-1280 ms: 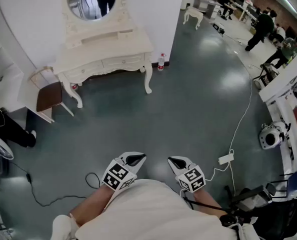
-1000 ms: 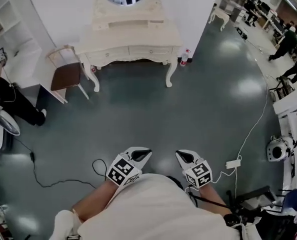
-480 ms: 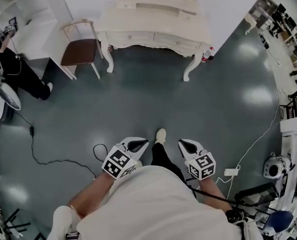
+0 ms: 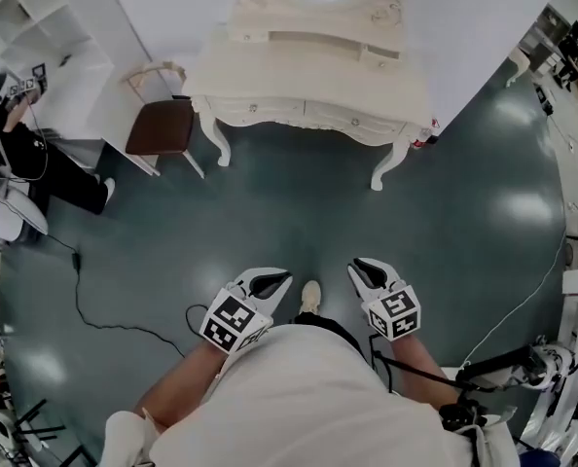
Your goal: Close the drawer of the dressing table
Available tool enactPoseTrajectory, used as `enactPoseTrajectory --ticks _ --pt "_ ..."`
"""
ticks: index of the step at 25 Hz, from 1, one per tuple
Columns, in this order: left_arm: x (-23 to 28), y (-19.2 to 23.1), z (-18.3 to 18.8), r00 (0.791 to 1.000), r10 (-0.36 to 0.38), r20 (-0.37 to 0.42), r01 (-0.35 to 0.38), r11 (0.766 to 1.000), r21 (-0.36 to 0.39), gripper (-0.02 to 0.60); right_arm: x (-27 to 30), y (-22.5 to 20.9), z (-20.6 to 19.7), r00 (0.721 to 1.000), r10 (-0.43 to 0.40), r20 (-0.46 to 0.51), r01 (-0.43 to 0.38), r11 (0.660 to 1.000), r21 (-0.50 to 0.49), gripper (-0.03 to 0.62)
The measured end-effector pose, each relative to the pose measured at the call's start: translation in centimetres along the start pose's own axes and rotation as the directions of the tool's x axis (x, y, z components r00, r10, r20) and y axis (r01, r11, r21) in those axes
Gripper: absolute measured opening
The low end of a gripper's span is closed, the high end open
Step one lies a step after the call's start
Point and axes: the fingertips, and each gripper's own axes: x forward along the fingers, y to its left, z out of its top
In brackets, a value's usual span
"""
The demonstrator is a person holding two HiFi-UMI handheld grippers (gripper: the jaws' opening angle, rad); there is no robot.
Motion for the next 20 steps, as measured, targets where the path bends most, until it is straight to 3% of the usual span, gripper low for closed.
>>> enactPoseTrajectory --ticks 5,14,20 --pt "4.8 3.5 4.9 1.0 0.023 0.002 -0.023 1.0 0.0 0.003 3.3 -7.3 1.5 1.0 0.015 -0.025 -0.015 1.0 0.007 0.054" --pt "9.3 12.2 9.4 1.0 0.012 -0.008 -0.012 1.0 -0.022 0.003 10.4 -13.9 5.7 0.999 0.016 -0.041 -0.014 0.999 0.049 0.051" --pt "11.9 21.6 14.3 0.999 -0.049 0.018 0.049 0.999 0.006 0.003 16.5 -18.8 10.7 0.996 -0.077 -0.051 0.082 0.991 0.109 0.049"
